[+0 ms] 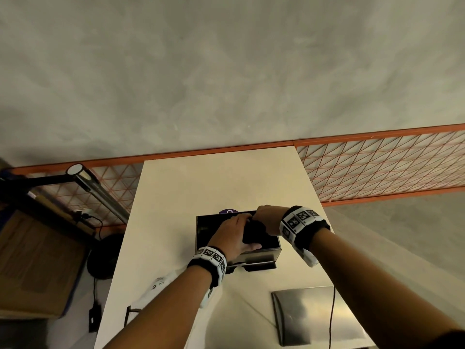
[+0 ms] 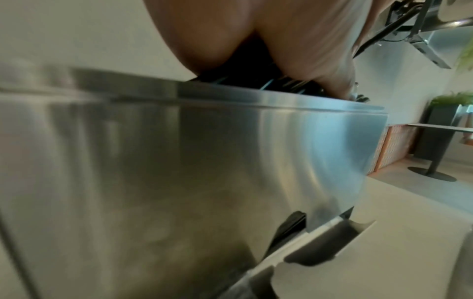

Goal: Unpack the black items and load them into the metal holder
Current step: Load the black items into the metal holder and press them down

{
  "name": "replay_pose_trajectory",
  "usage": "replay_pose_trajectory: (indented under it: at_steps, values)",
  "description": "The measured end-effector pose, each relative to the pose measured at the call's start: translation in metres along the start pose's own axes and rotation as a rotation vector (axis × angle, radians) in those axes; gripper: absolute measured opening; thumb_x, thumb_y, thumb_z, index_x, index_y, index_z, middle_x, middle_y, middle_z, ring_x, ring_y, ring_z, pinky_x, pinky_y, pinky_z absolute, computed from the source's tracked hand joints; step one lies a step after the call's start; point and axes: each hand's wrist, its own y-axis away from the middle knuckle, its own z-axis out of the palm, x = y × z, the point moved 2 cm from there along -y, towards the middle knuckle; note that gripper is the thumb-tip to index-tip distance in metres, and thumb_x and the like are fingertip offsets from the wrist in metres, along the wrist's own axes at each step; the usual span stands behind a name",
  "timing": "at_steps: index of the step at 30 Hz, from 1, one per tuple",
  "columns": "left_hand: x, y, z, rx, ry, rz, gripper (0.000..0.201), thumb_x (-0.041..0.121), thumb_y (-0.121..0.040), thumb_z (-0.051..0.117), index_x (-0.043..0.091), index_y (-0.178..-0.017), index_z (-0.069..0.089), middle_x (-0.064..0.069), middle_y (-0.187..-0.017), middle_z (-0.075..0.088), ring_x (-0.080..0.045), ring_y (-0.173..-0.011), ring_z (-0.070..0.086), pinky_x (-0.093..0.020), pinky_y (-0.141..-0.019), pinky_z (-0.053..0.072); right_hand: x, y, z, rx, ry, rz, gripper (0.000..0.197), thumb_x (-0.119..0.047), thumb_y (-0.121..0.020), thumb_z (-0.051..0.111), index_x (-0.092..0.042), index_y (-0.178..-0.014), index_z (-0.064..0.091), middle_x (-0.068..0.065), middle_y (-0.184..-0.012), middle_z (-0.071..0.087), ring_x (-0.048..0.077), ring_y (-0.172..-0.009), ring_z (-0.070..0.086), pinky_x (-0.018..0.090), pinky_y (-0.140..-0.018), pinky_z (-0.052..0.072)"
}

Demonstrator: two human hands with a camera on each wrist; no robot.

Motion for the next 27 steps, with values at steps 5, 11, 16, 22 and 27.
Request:
replay_pose_trajectory:
  at_steps: [5, 11, 16, 22, 27]
  values:
    - [0.005, -0.005, 0.006, -0.007, 0.034, -0.012, 0.086, 0.058, -0.075, 0.082, 0.027, -0.144, 0.042, 0.002, -0.139, 0.054, -0.020, -0.126, 0.053, -0.037, -0.108, 0.044, 0.011, 0.007, 0.000, 0.018, -0.043, 0.037, 0.023, -0.010, -0.096, 0.049, -0.009, -0.113, 0.065, 0.013, -0.108, 0.070, 0.033, -0.101, 0.064, 0.038, -0.085, 0.052]
    - [0.007, -0.009, 0.004, 0.040, 0.027, 0.024, 0.078, 0.053, -0.079, 0.081, 0.024, -0.143, 0.047, 0.001, -0.136, 0.058, -0.018, -0.127, 0.053, -0.030, -0.108, 0.041, 0.020, 0.010, -0.001, 0.083, -0.111, 0.050, 0.021, -0.013, -0.094, 0.051, -0.019, -0.111, 0.062, 0.005, -0.102, 0.069, 0.029, -0.097, 0.063, 0.037, -0.080, 0.051]
    - [0.003, -0.011, 0.001, 0.029, 0.015, 0.018, 0.057, 0.050, -0.088, 0.074, 0.020, -0.133, 0.054, 0.001, -0.129, 0.059, -0.018, -0.121, 0.055, -0.032, -0.101, 0.047, 0.026, 0.011, -0.005, 0.129, -0.242, 0.104, 0.034, -0.012, -0.085, 0.059, -0.030, -0.114, 0.057, 0.000, -0.093, 0.060, 0.029, -0.094, 0.063, 0.044, -0.080, 0.055]
    - [-0.004, -0.009, 0.000, 0.036, -0.071, 0.069, 0.049, 0.048, -0.097, 0.062, 0.018, -0.135, 0.052, -0.002, -0.128, 0.057, -0.022, -0.116, 0.056, -0.036, -0.097, 0.048, 0.048, 0.029, -0.006, 0.178, -0.562, 0.167, 0.037, -0.041, -0.080, 0.074, -0.029, -0.114, 0.066, -0.007, -0.109, 0.069, 0.015, -0.099, 0.062, 0.032, -0.085, 0.049]
    - [-0.006, -0.009, 0.003, 0.047, -0.097, 0.091, 0.051, 0.048, -0.100, 0.058, 0.017, -0.139, 0.050, -0.003, -0.131, 0.055, -0.023, -0.118, 0.055, -0.037, -0.099, 0.047, 0.055, 0.030, 0.024, 0.577, -1.138, 0.279, 0.034, -0.054, -0.089, 0.058, -0.028, -0.106, 0.071, -0.007, -0.107, 0.072, 0.014, -0.101, 0.066, 0.039, -0.093, 0.051]
